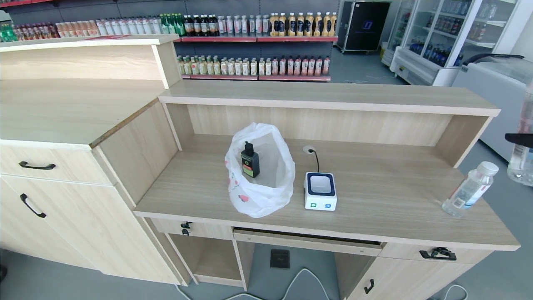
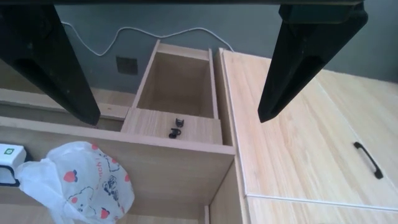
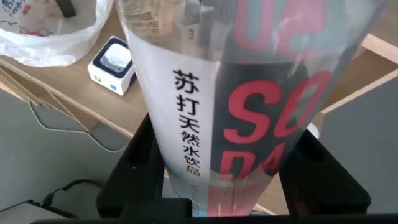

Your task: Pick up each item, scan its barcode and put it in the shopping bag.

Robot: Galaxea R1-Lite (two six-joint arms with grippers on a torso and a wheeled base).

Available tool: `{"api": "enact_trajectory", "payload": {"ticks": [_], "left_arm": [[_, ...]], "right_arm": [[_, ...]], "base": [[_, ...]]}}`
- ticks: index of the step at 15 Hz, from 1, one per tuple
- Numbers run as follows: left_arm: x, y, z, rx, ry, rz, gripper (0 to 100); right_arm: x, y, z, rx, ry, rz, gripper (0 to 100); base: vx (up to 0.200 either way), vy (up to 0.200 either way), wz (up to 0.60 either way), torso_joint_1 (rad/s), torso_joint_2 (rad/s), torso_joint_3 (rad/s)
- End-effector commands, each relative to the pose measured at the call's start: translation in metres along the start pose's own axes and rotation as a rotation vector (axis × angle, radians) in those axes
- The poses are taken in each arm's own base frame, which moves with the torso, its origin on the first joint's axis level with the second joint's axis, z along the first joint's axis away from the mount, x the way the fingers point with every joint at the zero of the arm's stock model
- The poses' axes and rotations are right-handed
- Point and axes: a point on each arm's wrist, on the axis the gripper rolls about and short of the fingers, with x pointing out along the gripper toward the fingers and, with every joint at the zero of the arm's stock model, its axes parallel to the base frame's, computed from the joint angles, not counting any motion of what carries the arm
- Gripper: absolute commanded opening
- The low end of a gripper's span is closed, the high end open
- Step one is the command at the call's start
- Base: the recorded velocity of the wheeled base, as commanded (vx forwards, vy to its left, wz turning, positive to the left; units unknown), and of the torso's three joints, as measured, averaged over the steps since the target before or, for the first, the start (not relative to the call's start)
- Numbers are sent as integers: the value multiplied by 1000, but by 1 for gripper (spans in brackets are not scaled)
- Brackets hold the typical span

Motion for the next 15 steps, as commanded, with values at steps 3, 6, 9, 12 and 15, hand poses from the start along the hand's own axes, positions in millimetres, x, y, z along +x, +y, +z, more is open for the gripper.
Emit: {"api": "enact_trajectory", "payload": {"ticks": [3,6,9,12,15], "left_arm": [[0,0,0,0,0,1,100],[0,0,0,0,0,1,100],[0,0,0,0,0,1,100],[0,0,0,0,0,1,100],[0,0,0,0,0,1,100]], "right_arm": [[69,13,15,-128,-62,37,0],[100,11,-1,-401,-85,155,0],[126,9,-14,-632,-237,342,0],[152,6,-29,-777,-327,425,0],[179,9,-45,-762,-340,522,0]], "base": [[0,0,400,5,3,3],[0,0,0,0,0,0],[0,0,0,0,0,0],[0,0,0,0,0,0],[0,0,0,0,0,0]]}}
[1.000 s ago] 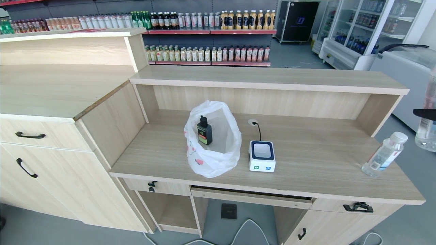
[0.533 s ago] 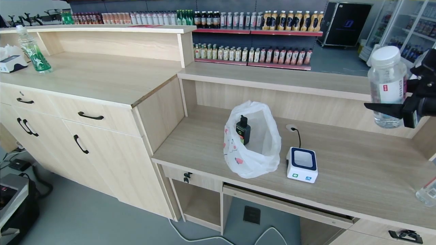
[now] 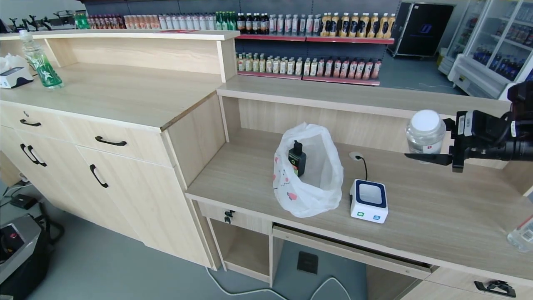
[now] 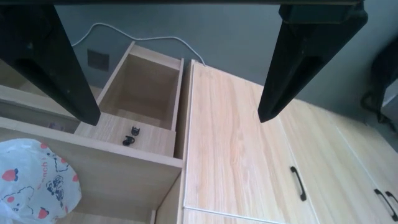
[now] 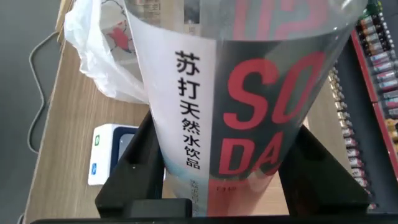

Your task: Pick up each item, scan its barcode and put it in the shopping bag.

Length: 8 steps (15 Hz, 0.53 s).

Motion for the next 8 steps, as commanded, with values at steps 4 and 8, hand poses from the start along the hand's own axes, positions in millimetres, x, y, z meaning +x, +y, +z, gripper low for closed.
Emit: {"api": "enact_trajectory", "payload": {"ticks": [4,8], "left_arm": [[0,0,0,0,0,1,100],[0,0,0,0,0,1,100]], "right_arm": [[44,5,-50,-127,-38,67,0],[59,9,-71,-248,-88,88,0]], "base": [[0,0,0,0,0,0],[0,0,0,0,0,0]]}}
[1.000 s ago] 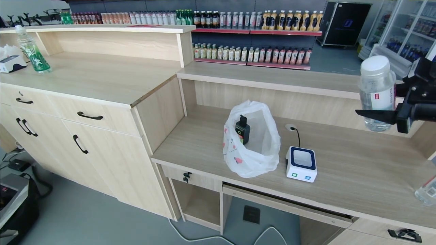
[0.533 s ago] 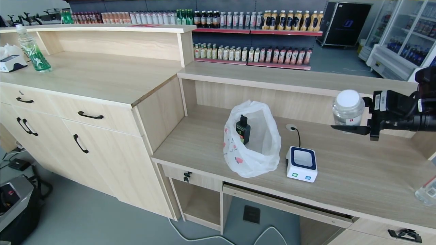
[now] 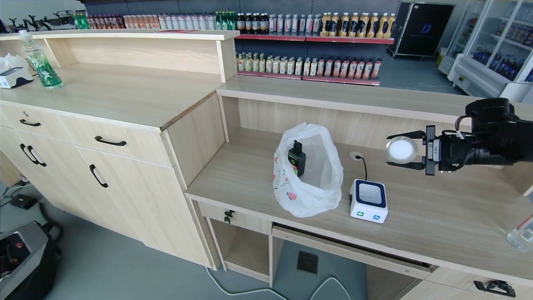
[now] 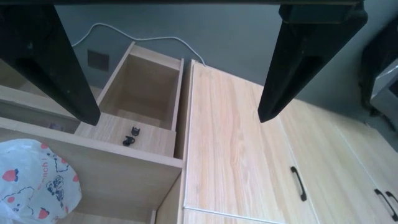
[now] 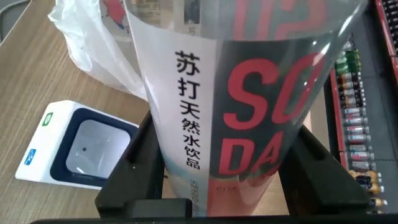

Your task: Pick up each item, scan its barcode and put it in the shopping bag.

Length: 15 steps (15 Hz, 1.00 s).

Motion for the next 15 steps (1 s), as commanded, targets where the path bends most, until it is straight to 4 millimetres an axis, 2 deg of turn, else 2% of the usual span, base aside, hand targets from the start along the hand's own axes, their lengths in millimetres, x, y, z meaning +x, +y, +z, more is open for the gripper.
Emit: {"api": "enact_trajectory", "payload": {"ticks": [1,6,15], "left_arm": [[0,0,0,0,0,0,100],[0,0,0,0,0,0,100],[0,0,0,0,0,0,100]], "right_arm": [[11,11,-15,17,-11,30,0],[36,18,-24,-46,-128,102,0],[56,36,-38,-83,-155,134,0]], "base": [[0,0,0,0,0,0],[0,0,0,0,0,0],[0,0,0,0,0,0]]}}
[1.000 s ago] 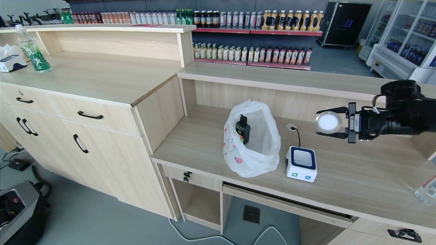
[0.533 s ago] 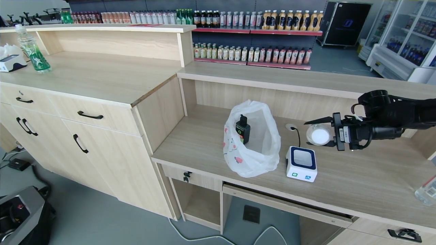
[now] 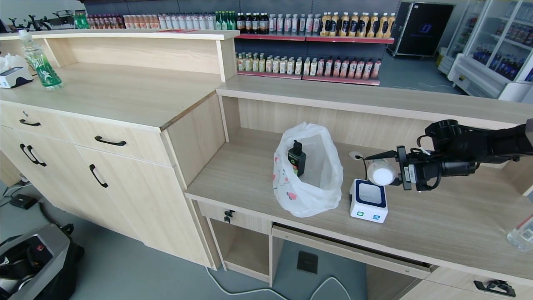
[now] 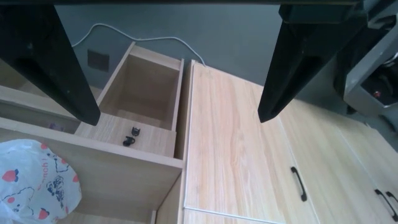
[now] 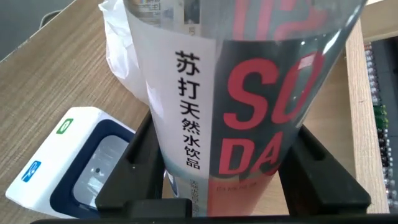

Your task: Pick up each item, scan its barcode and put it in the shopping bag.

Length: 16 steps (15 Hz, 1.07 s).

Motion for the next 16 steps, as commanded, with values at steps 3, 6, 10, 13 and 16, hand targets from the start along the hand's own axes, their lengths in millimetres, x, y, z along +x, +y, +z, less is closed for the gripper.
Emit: {"api": "enact_trajectory", "payload": {"ticks": [3,6,10,13,16], "left_arm": [[0,0,0,0,0,1,100],[0,0,0,0,0,1,100],[0,0,0,0,0,1,100],[0,0,0,0,0,1,100],[0,0,0,0,0,1,100]], "right_arm": [[10,10,-6,1,-16,14,0],[14,12,-15,-30,-13,11,0],[23,13,-23,-56,-21,11,0],[27,12,-26,-66,-24,10,0],[30,14,-29,-67,-25,10,0]], "base": [[0,0,0,0,0,0],[0,0,0,0,0,0],[0,0,0,0,0,0],[0,0,0,0,0,0],[0,0,0,0,0,0]]}}
